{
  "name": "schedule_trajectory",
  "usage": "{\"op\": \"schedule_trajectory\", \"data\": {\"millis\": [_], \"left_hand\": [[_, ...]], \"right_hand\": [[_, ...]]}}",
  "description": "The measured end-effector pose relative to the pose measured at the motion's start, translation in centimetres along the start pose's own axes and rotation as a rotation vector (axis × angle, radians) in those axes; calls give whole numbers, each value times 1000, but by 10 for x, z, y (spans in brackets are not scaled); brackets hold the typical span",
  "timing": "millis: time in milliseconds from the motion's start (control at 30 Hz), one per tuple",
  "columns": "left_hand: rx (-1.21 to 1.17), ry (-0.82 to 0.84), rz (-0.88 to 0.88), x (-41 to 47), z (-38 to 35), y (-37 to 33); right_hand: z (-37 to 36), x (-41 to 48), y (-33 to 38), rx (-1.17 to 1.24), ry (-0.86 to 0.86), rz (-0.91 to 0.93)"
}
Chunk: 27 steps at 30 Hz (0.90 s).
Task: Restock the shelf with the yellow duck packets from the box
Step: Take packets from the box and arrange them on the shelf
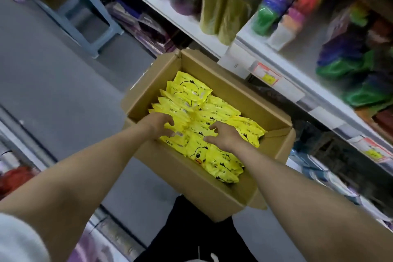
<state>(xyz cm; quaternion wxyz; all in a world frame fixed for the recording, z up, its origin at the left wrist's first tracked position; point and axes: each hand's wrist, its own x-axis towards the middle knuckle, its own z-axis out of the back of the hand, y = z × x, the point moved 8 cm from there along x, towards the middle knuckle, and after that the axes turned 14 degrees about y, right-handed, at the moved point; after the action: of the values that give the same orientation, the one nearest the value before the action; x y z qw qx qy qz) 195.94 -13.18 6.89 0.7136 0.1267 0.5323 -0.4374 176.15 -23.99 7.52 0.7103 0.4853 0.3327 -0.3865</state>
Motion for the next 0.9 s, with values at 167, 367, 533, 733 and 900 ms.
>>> {"op": "schedule_trajectory", "data": {"millis": [167,367,533,733,900], "left_hand": [[-19,7,70,25,-13,28],[-143,-63,28,45,-10,38],[-414,-297,22,47,8,48],[-488,-397,-2,53,13,54],[-485,-553,-50,49,23,53]], "right_hand": [[6,44,16,74,-6,42],[25,99,54,181,-77,169],[19,136,69,176,16,184],[7,160,74,143,45,150],[16,162,73,132,-86,142]]}}
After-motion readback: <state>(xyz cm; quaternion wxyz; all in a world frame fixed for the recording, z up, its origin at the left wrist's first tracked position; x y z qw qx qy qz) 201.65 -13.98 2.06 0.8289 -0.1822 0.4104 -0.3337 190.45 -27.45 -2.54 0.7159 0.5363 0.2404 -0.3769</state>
